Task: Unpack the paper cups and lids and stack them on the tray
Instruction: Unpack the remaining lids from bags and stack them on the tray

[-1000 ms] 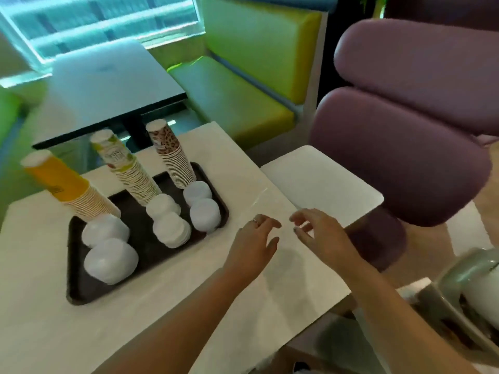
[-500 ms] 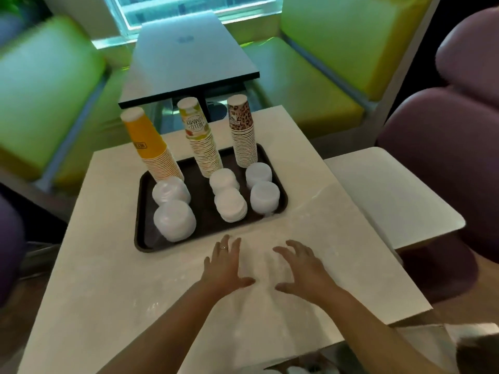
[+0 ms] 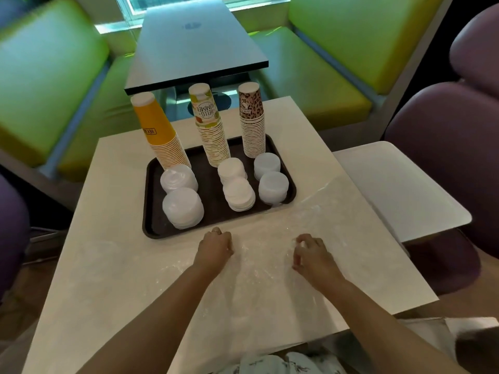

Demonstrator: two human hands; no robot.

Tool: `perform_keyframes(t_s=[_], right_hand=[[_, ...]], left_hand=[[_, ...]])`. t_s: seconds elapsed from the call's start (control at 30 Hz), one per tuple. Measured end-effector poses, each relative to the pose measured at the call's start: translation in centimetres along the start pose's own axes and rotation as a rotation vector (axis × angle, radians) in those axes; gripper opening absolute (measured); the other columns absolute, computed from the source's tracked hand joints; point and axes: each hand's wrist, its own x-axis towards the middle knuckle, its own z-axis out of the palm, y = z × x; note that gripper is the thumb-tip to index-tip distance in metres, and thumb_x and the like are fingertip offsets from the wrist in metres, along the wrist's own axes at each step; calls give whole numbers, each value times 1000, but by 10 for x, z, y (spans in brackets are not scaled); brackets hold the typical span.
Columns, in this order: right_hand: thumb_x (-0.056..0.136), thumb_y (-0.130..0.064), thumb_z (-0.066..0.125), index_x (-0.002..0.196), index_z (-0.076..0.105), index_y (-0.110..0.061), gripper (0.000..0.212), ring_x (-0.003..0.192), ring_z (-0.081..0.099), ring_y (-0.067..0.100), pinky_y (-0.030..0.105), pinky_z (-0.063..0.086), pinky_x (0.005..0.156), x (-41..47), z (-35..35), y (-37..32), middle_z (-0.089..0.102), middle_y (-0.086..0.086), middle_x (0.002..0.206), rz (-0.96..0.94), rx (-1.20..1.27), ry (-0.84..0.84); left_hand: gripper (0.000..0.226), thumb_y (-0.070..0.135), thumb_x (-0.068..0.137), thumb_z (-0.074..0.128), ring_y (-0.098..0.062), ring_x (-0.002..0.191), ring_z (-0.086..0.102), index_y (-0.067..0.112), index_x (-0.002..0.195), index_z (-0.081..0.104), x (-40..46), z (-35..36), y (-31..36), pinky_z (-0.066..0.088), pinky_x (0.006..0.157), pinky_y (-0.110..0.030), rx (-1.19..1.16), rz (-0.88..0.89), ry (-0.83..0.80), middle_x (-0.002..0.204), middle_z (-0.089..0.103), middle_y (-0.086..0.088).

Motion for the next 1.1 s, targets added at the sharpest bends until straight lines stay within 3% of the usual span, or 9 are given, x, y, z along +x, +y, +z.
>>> perform_keyframes(t_s=[0.17,0.27,0.37,0.57,0.7,0.8,0.93,1.03,1.1], right_hand=[[88,-18,63,98,63,-11,12,125,36,18,24,43,82,0,3,1,38,-3,142,-15,-14,49],[91,-17,59,103,61,-11,14,123,37,19,26,43,86,2,3,0,39,0,140,13,2,39],[91,-18,58,99,61,-9,12,125,35,19,28,46,87,2,3,2,36,-1,143,-23,-40,27],[90,-27,61,108,59,-16,22,118,44,18,28,44,89,7,-11,4,42,1,135,33,88,-64],[92,-37,57,126,51,-22,38,111,52,16,26,41,88,9,-43,-11,46,1,132,66,356,67],[90,-48,51,133,45,-30,48,119,43,3,21,33,95,4,-70,-32,44,-11,136,17,649,99],[84,-65,39,137,39,-40,59,132,38,1,23,32,105,-4,-96,-53,42,-18,143,-81,1050,-84],[64,-78,59,131,47,-33,83,121,53,2,21,45,96,-6,-100,-56,59,-16,128,-49,1395,-218],[67,-72,63,135,47,-22,86,111,61,9,28,47,90,-5,-101,-60,67,-9,117,58,1540,-233]], left_hand=[[29,9,77,75,-20,74,52,12,93,52,0,-14,-5,39,65,-27,-136,67,108,96,48,-2],[20,20,78,77,-15,72,55,14,88,61,3,-29,-5,43,66,-22,-172,53,-79,88,61,-2],[45,23,76,79,-11,81,60,18,113,54,3,-39,-2,46,68,-18,-229,3,-335,96,69,0],[37,0,89,61,0,84,67,7,124,51,-1,-68,6,49,80,-12,-487,127,-463,93,74,-3],[30,-8,89,54,-7,97,66,5,114,64,-2,-97,14,50,88,-19,-652,254,-481,99,72,-1],[24,-7,90,54,-11,98,66,3,108,66,-8,-114,24,50,85,-19,-893,314,-390,99,72,1],[25,-3,87,57,-19,102,64,9,106,66,-8,-122,41,49,96,-33,-1127,390,-280,103,70,-6],[20,-2,85,59,-16,98,64,8,101,66,-6,-122,58,48,98,-33,-1245,409,-168,97,70,-5],[16,-2,86,60,-14,93,65,9,96,66,-5,-120,68,49,92,-28,-1272,438,-104,90,71,-1]])
